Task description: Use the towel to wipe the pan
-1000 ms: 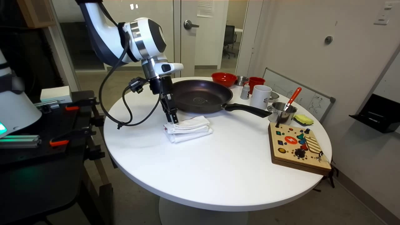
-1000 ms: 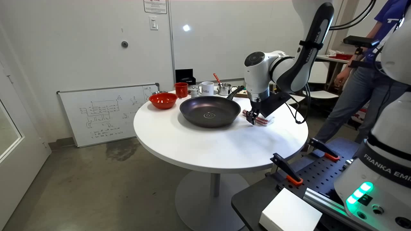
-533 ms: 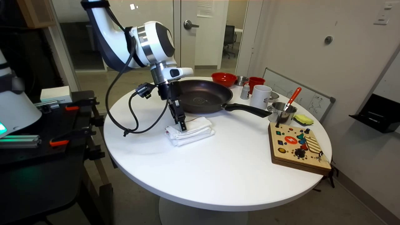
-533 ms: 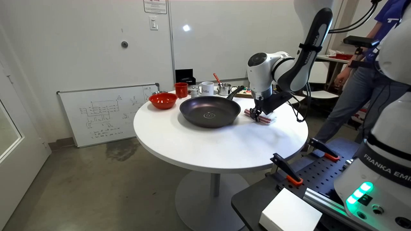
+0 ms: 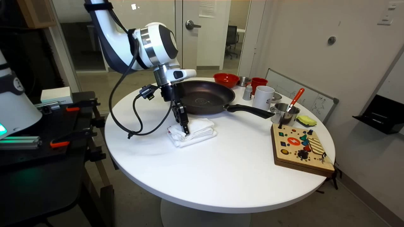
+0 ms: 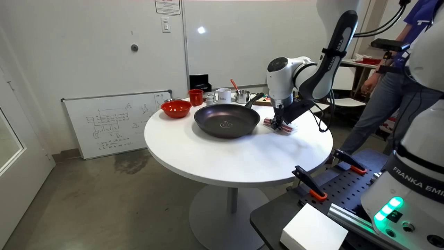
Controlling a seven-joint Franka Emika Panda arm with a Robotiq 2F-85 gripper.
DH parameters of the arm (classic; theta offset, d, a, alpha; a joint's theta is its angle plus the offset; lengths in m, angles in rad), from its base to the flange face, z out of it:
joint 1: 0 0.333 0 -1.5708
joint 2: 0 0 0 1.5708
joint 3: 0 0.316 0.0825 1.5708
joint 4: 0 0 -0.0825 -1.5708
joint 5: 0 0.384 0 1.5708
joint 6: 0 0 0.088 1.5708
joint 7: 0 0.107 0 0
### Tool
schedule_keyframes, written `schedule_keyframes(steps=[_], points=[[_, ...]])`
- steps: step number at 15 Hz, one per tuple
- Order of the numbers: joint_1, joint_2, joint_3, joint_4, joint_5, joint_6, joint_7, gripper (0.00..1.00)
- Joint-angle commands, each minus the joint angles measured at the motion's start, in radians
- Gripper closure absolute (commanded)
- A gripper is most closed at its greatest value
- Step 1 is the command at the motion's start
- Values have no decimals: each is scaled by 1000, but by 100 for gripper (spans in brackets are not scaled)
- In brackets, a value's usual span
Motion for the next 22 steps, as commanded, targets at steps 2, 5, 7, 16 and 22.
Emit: schedule_keyframes(steps=[2, 5, 7, 16, 22], points=[[-72, 30, 16, 14, 102, 155, -157, 92], [-152, 32, 21, 3, 228, 264, -325, 95], [-218, 50, 43, -9, 324, 332, -450, 95], [-551, 38, 446, -60, 764, 258, -936, 93], [-266, -150, 225, 15, 593, 175, -783, 95]])
